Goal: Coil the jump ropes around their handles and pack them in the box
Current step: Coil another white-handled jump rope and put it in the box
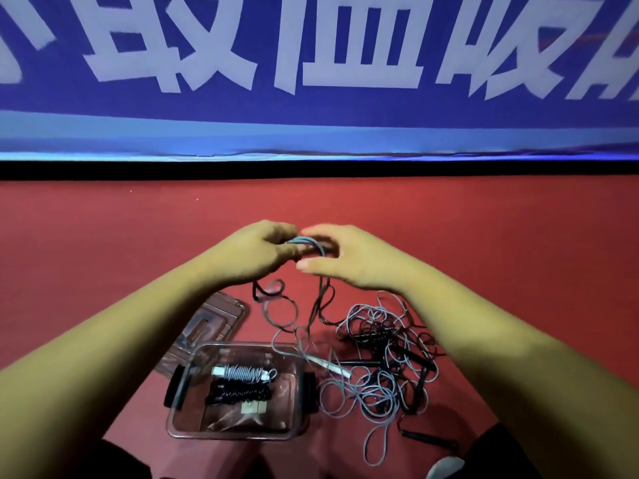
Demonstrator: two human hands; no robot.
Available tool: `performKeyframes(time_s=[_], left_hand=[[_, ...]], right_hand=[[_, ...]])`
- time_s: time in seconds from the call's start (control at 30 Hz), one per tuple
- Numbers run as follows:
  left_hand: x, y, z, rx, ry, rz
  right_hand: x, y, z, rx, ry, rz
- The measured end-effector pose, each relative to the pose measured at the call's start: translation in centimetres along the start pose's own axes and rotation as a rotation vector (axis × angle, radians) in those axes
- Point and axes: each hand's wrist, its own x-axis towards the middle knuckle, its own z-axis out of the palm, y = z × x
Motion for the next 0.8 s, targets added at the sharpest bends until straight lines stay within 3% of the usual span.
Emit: performKeyframes(time_s=[0.1, 0.27, 0.37, 0.47, 0.53, 0.63, 0.67, 0.7, 0.77, 0.8], left_hand=[[0.4, -0.3, 0.0, -0.045, 0.011, -0.037], [0.1, -3.1, -1.6, 0.008, -0.052, -0.168], [-0.2, -3.8, -1.4, -0.026, -0.047, -0.18], [-0.3, -2.7, 0.0, -0.287, -0.012, -0.198], [-0.2, -1.5, 0.9, -0.626, 0.044, -0.233], [0.3, 0.1, 1.2, -1.051, 0.105, -0.238], [0.4, 0.5, 1.1, -1.117, 0.137, -0.235], [0.6, 0.8, 1.0, -1.153, 0.174, -0.23], [0.7, 0.7, 0.5, -1.149, 0.251, -0.222], [0.8, 0.5, 0.2, -1.119, 0.276, -0.224]], right_hand=[[0.4, -0.4, 0.4, 0.054, -0.024, -0.03], [1.2, 0.9, -4.0, 0.454, 0.377, 0.051], [1.4, 2.5, -3.9, 0.157, 0.487, 0.085], [1.5, 3.3, -3.5, -0.018, 0.564, 0.164], [1.3, 3.4, -3.1, -0.145, 0.606, 0.208], [0.9, 1.6, -1.3, -0.232, 0.681, 0.048], [0.8, 0.8, -0.3, -0.114, 0.629, -0.009], [0.5, -0.1, 0.8, 0.067, 0.472, -0.009], [0.3, -1.1, 3.2, 0.383, 0.041, 0.058], [0.4, -1.1, 4.1, 0.388, -0.11, 0.051]])
